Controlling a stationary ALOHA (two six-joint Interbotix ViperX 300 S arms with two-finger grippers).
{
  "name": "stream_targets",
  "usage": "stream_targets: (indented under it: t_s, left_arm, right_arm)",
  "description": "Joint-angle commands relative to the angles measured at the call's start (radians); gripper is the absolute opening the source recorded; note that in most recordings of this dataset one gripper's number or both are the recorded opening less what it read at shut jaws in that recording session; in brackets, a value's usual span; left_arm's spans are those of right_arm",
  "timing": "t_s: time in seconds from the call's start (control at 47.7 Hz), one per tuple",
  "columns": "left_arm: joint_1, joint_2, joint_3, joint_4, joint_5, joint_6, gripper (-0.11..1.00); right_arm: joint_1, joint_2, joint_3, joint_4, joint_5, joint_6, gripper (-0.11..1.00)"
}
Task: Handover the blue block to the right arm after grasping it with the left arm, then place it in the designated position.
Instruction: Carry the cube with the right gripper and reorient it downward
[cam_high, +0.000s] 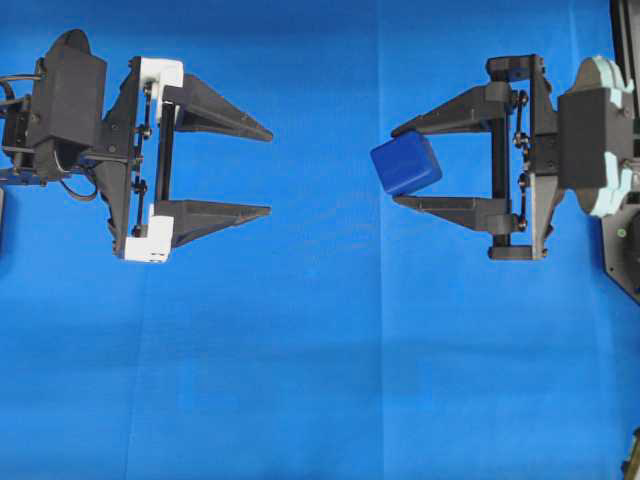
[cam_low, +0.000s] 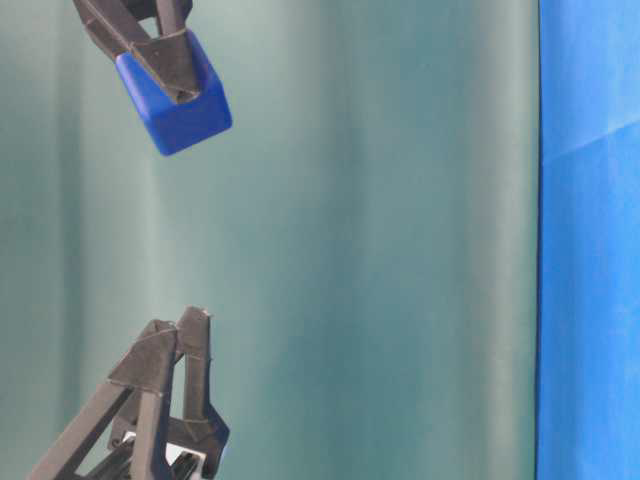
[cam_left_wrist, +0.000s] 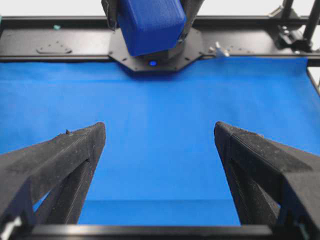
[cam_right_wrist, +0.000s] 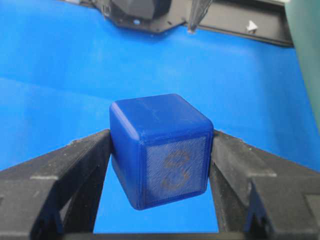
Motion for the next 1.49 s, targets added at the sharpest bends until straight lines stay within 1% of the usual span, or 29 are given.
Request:
stream_targets:
  t_s: [0.0,1.217,1.364,1.469]
  left_arm:
    - [-0.003,-0.015,-0.011,0.0,-0.005,0.002,0.93]
    - [-0.003,-0.015,-0.011,-0.002,-0.005,0.002,0.93]
    - [-0.003,-0.015,-0.011,0.0,-0.005,0.002,0.93]
    - [-0.003,-0.017,-0.012,0.0,-0.005,0.0,0.93]
  right_arm:
    - [0.003,-0.011,-0.012,0.003,0.003,0.003,0.45]
    - [0.008,-0.011,-0.012,0.006,0.018,0.006,0.45]
    - [0.015,-0.011,-0.011,0.011,0.057,0.028,0.45]
    - [0.037,-0.009,-0.009,0.015,0.133,0.043,0.45]
